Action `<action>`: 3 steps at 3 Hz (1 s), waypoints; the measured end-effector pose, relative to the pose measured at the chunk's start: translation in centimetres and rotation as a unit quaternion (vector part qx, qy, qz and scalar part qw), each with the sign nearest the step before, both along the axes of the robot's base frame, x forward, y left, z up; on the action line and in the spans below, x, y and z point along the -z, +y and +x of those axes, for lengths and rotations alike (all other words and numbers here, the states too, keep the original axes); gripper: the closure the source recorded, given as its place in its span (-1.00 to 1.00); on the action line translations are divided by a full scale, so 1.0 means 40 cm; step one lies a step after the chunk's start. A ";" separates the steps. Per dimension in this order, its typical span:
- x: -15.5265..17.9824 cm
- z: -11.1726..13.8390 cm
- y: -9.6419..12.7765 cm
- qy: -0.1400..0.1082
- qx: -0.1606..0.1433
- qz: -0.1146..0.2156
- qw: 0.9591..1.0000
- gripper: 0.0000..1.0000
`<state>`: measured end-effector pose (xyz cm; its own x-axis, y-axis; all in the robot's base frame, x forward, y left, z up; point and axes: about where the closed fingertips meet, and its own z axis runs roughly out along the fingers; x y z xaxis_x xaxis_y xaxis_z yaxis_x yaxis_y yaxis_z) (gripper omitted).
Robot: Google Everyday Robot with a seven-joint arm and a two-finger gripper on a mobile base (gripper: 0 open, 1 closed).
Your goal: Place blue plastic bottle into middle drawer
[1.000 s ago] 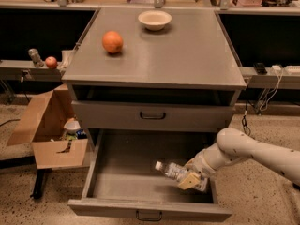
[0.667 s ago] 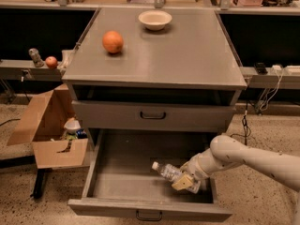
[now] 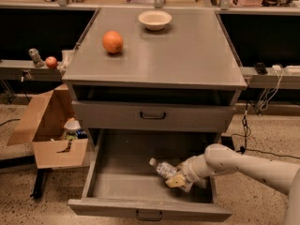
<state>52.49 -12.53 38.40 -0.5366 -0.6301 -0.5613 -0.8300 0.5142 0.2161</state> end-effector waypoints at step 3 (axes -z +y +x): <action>-0.032 0.050 0.014 -0.041 -0.014 0.042 0.998 -1.00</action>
Offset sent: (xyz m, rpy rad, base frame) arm 0.0230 0.0065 0.0077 0.0789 -0.1016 0.0137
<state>54.50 -11.96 39.68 -0.4698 -0.5935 -0.6535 -0.8605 0.4733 0.1887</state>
